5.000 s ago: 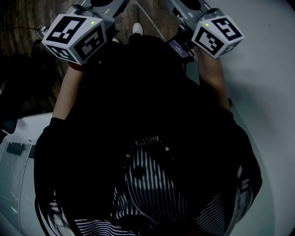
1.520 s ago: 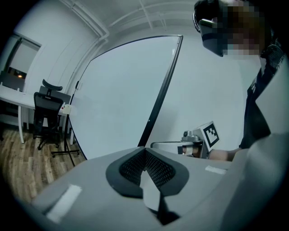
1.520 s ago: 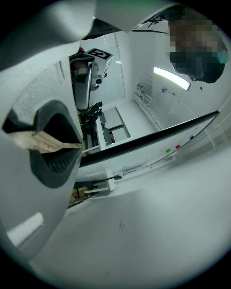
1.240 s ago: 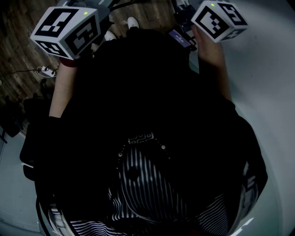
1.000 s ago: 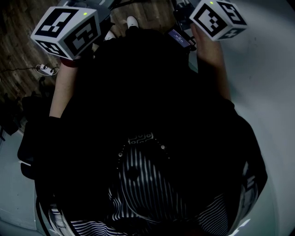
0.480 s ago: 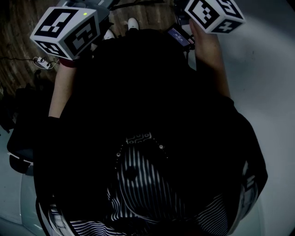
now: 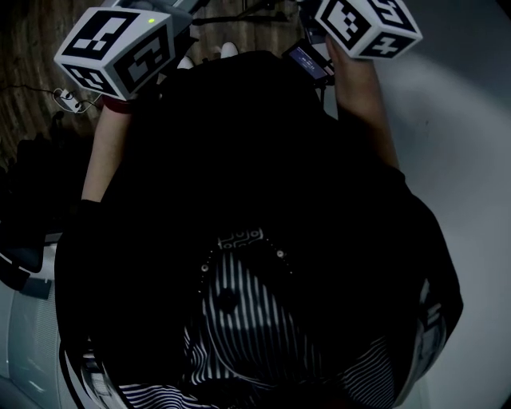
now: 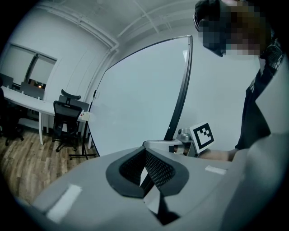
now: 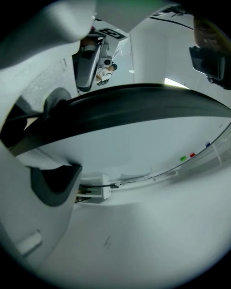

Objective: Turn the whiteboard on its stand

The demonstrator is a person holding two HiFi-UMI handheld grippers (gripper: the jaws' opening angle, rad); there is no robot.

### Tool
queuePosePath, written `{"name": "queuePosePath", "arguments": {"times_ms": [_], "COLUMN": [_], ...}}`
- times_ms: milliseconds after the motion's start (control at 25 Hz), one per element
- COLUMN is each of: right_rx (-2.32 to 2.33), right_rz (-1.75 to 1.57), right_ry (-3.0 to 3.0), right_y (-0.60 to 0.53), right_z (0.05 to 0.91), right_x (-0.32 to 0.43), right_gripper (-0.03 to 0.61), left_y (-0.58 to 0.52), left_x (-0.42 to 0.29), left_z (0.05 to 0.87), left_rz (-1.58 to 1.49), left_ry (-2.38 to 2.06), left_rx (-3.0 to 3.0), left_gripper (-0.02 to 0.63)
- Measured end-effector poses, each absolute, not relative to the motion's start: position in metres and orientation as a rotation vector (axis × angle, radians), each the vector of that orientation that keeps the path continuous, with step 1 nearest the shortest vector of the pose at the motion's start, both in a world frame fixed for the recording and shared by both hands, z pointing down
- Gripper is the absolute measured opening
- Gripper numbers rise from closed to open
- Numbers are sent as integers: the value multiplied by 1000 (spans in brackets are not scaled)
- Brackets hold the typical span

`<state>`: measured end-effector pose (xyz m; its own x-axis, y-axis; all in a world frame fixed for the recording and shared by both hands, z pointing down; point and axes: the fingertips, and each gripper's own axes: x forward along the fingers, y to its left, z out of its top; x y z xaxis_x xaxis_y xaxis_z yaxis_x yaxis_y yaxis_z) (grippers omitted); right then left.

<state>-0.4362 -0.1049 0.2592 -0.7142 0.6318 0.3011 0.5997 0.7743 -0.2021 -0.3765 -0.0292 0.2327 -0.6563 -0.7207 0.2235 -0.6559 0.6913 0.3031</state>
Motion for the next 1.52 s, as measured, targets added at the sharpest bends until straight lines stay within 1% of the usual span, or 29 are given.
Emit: {"name": "queuePosePath", "arguments": {"times_ms": [120, 280, 400, 560, 800, 1120, 1400, 1520], "right_rx": [-941, -899, -828, -760, -755, -646, -538, -492], "right_rz": [-14, -222, -149, -74, -91, -56, -54, -53], "right_ry": [-2620, -2616, -2647, -2682, -2680, -2690, -2683, -2683], "right_y": [-87, -100, -119, -136, -147, -177, -191, -196], "right_z": [236, 266, 300, 311, 304, 302, 295, 301], "right_x": [-448, -424, -406, -414, -423, -399, -394, -380], "right_gripper": [260, 240, 198, 162, 152, 112, 77, 60], "left_y": [-11, -26, -49, -63, -67, -70, -65, -71], "left_x": [-389, -370, -351, -359, -379, -367, -369, -354], "left_z": [207, 232, 262, 271, 261, 260, 259, 267], "left_rz": [-301, -250, -223, -210, -215, -222, -254, -248], "left_ry": [-2600, -2598, -2589, -2586, -2583, -2562, -2507, -2471], "left_rx": [1061, 1072, 1090, 1108, 1111, 1147, 1205, 1249], "left_gripper": [3, 3, 3, 3, 3, 3, 3, 3]}}
